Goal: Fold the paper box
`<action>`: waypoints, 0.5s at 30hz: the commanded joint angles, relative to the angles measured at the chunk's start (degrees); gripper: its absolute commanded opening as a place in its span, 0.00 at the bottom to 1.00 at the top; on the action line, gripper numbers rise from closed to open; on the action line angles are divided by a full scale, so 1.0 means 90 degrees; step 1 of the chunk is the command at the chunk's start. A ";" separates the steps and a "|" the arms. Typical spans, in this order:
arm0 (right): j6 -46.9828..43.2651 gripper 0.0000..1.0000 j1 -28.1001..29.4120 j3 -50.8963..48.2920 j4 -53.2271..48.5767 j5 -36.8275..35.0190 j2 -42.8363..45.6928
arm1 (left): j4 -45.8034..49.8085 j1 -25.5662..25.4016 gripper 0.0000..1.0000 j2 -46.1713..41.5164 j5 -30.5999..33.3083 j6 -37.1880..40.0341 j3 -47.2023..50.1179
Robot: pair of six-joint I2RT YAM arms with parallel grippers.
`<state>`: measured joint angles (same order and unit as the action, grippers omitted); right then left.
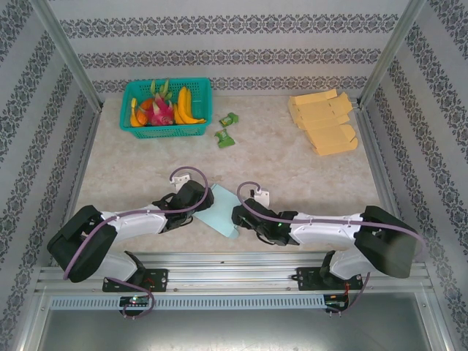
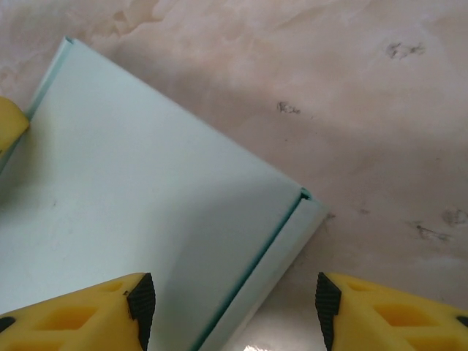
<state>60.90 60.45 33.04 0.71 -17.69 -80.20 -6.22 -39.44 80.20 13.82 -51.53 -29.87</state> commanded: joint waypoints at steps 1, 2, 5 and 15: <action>-0.0226 0.61 -0.0074 0.0214 0.0261 0.0282 -0.0270 | 0.0349 -0.0100 0.79 0.0073 0.0061 -0.0019 -0.0030; -0.0246 0.61 -0.0089 0.0242 0.0273 0.0275 -0.0343 | 0.0355 -0.0100 0.79 0.0068 0.0039 0.0000 -0.0048; -0.0263 0.60 -0.0088 0.0265 0.0263 0.0129 -0.0435 | 0.0535 -0.0100 0.81 0.0008 -0.0012 0.0066 -0.0150; -0.0525 0.59 -0.0150 0.0229 0.0166 -0.0062 -0.0493 | 0.1994 -0.0097 1.00 -0.0914 -0.0370 -0.0219 -0.0649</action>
<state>58.41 60.07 34.52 2.98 -17.10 -83.72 5.82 -39.75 74.17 13.06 -52.42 -33.01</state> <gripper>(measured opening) 0.595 0.997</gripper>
